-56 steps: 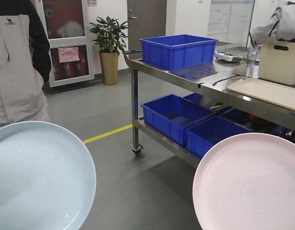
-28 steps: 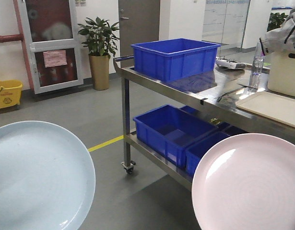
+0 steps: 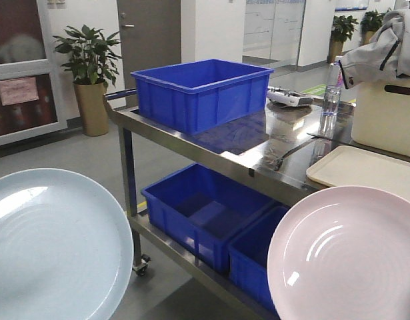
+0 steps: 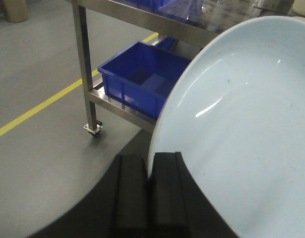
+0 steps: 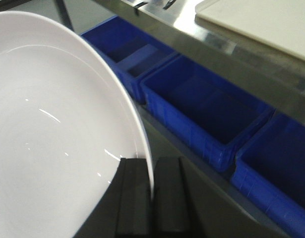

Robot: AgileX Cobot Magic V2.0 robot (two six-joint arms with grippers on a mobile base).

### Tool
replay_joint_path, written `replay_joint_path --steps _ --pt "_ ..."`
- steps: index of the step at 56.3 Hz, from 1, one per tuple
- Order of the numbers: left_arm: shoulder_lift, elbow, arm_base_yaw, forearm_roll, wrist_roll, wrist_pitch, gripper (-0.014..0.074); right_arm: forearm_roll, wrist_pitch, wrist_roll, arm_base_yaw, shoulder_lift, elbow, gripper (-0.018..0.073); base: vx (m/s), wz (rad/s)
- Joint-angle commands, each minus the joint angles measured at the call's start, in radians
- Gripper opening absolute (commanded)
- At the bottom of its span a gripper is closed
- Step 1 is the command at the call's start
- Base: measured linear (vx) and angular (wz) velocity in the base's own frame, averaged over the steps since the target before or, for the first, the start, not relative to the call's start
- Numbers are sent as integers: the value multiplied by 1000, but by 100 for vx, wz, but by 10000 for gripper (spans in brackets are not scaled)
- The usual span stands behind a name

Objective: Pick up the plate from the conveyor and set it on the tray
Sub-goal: 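Drive the base with both plates held to the steel cart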

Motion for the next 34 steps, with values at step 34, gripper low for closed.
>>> replay_joint_path --steps 34 --pt "-4 -28 -4 -8 -7 -94 -3 -9 -86 3 -1 -4 -30 -12 42 -22"
